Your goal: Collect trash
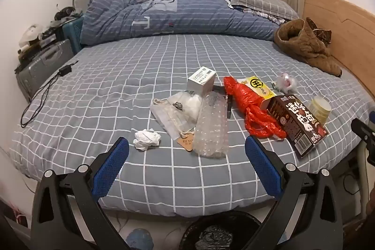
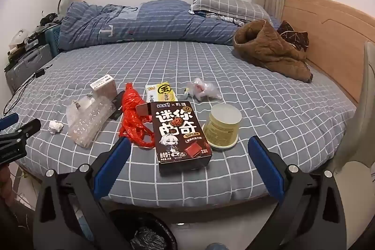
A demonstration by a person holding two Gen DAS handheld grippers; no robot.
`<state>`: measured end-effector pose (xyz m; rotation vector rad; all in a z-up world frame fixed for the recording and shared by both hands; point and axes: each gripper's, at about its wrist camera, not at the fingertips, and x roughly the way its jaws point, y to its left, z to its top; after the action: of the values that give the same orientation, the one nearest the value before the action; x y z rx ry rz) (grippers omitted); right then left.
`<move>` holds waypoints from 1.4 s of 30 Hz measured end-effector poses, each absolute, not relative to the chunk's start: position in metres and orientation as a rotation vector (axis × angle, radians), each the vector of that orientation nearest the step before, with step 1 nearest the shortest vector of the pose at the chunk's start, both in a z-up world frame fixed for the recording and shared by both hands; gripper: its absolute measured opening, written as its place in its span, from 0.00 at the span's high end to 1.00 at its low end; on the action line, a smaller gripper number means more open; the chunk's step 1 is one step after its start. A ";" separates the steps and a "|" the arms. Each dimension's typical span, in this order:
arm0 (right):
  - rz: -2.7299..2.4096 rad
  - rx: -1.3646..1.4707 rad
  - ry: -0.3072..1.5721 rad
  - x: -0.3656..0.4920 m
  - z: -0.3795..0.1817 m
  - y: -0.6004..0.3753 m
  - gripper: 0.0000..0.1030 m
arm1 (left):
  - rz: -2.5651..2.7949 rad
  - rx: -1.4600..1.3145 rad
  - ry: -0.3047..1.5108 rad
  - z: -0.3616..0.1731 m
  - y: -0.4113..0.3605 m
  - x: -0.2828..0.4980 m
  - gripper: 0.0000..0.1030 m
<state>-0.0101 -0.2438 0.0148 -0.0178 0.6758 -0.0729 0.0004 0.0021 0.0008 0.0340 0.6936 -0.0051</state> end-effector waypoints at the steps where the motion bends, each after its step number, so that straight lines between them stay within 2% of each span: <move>1: -0.075 -0.016 0.674 -0.010 0.016 -0.244 0.07 | -0.005 0.026 0.699 0.001 0.003 0.001 0.06; 42: -0.066 0.014 0.680 -0.008 0.013 -0.235 0.07 | 0.013 0.066 0.724 -0.002 0.008 0.000 0.06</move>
<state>-0.0082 -0.2348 0.0127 0.0143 0.6797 -0.0661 0.0003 0.0079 -0.0025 0.0656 0.7243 0.0126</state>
